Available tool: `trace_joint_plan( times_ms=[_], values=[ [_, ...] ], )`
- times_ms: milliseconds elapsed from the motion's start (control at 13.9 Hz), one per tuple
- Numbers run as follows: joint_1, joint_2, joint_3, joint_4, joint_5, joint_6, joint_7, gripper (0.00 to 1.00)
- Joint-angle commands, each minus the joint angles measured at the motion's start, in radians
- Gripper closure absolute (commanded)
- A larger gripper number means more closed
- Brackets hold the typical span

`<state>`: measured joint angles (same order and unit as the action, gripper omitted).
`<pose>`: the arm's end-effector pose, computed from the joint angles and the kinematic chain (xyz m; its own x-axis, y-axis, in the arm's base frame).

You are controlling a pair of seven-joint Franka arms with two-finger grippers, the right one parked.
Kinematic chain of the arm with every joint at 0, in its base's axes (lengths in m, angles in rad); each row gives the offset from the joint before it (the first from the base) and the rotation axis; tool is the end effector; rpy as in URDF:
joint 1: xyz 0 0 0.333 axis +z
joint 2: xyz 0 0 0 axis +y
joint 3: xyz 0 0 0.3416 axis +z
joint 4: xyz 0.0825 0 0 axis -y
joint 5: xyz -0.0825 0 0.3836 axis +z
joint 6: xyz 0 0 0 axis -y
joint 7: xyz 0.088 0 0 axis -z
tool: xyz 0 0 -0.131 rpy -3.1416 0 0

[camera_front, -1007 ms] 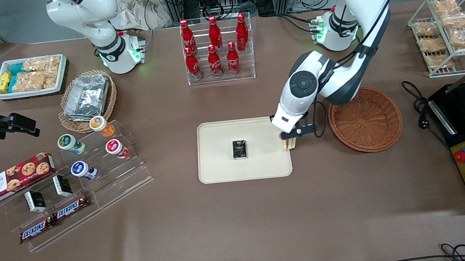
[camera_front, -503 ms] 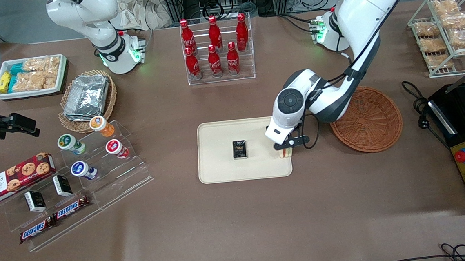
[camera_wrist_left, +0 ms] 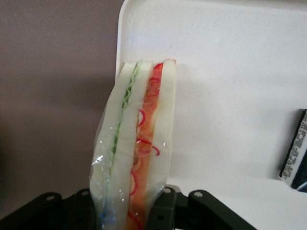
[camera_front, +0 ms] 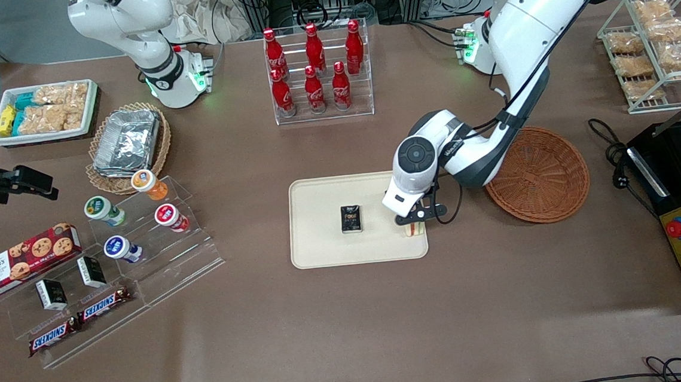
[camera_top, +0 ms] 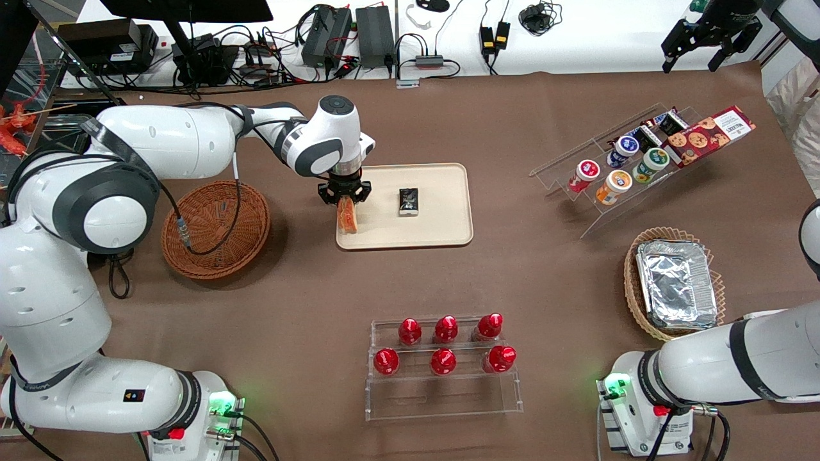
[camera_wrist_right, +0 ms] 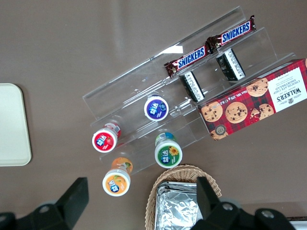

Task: Place sandwich from basket to tray
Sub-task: 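Lower the sandwich onto the tray beside the black item and release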

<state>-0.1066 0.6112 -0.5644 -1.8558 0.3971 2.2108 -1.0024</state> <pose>0.5194 -0.3627 0.2183 0.9865 0.1322 -0.0964 0.1234 -0.9881 -0.0918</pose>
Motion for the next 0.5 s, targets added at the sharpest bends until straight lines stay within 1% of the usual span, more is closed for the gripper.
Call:
trace_joint_plan(
  times_ms=[0, 72, 216, 431],
  values=[
    [-0.013, 0.025, 0.003, 0.029, 0.028, -0.008, -0.03, 0.62],
    [-0.013, 0.025, 0.003, 0.032, 0.028, -0.01, -0.03, 0.56],
    [-0.011, 0.027, 0.003, 0.032, 0.029, -0.01, -0.028, 0.0],
    [-0.011, 0.015, 0.003, 0.032, 0.026, -0.016, -0.03, 0.0]
  ],
)
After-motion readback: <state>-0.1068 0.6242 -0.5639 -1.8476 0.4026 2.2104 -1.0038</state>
